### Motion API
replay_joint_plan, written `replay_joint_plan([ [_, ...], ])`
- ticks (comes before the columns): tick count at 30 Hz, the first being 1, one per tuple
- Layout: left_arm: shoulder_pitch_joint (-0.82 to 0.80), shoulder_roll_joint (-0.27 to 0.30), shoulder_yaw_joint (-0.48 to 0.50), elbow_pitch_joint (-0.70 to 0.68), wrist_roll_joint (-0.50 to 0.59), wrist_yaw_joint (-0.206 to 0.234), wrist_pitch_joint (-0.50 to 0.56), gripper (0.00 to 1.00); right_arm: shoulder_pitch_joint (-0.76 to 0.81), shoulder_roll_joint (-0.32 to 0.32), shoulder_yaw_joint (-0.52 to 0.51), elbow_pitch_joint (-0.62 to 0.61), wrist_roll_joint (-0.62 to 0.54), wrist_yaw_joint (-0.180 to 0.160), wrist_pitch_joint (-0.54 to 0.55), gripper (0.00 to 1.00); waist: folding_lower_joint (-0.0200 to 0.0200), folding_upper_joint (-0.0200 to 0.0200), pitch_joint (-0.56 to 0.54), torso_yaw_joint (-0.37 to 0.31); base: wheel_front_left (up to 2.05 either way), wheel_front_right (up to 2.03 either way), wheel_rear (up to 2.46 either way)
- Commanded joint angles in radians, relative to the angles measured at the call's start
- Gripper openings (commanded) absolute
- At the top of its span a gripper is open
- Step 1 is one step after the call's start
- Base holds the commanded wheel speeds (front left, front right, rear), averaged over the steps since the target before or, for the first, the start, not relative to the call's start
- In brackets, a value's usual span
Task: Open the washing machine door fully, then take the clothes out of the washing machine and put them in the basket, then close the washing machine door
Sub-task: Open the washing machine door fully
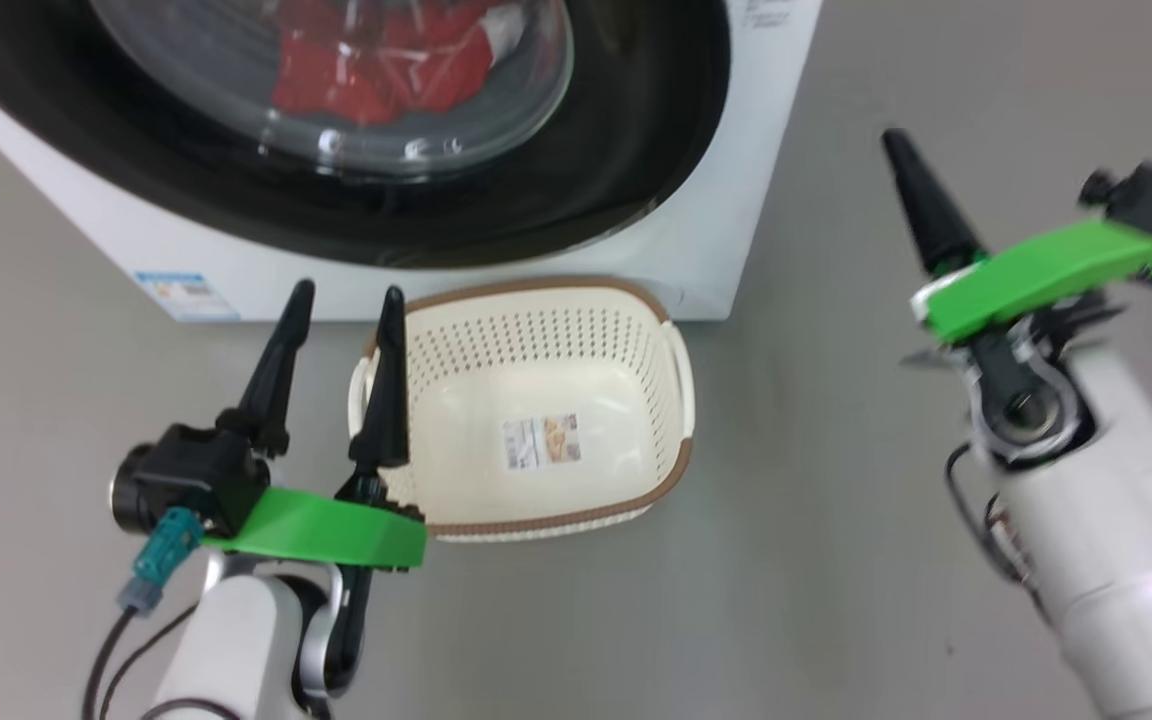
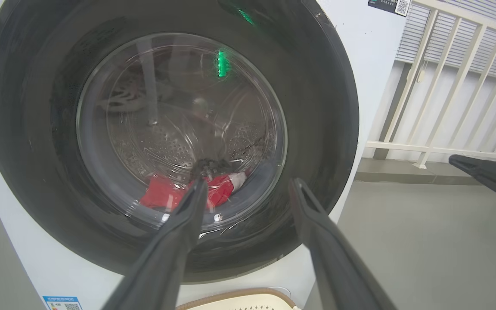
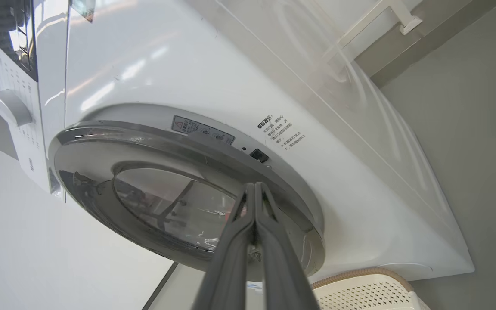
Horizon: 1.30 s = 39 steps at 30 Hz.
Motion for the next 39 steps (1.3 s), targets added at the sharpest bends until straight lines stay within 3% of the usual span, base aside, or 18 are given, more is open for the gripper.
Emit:
replay_joint_plan([
  [1,-0.035,0.024,0.023,-0.041,-0.010,-0.001,-0.008,1.00,-0.040,-0.005,0.005,-0.044,0.038,0.001,0.026,0.00,-0.0001,0.0000,0.048,0.033,0.00,0.00,0.00],
  [11,-0.064,0.024,-0.007,-0.144,-0.017,0.012,-0.008,1.00,-0.178,-0.075,-0.059,-0.076,0.288,0.001,0.238,0.00,-0.0001,0.0000,0.171,0.072,0.00,0.00,0.00],
  [17,-0.071,0.024,-0.012,-0.157,-0.031,0.014,-0.008,1.00,-0.266,-0.089,-0.089,-0.065,0.376,0.001,0.332,0.00,-0.0001,0.0000,0.228,0.089,0.00,0.00,0.00],
  [39,-0.094,0.024,-0.025,-0.183,-0.019,0.020,-0.008,1.00,-0.487,-0.100,-0.121,0.026,0.526,0.001,0.568,0.00,-0.0001,0.0000,0.332,0.136,0.00,0.00,0.00],
])
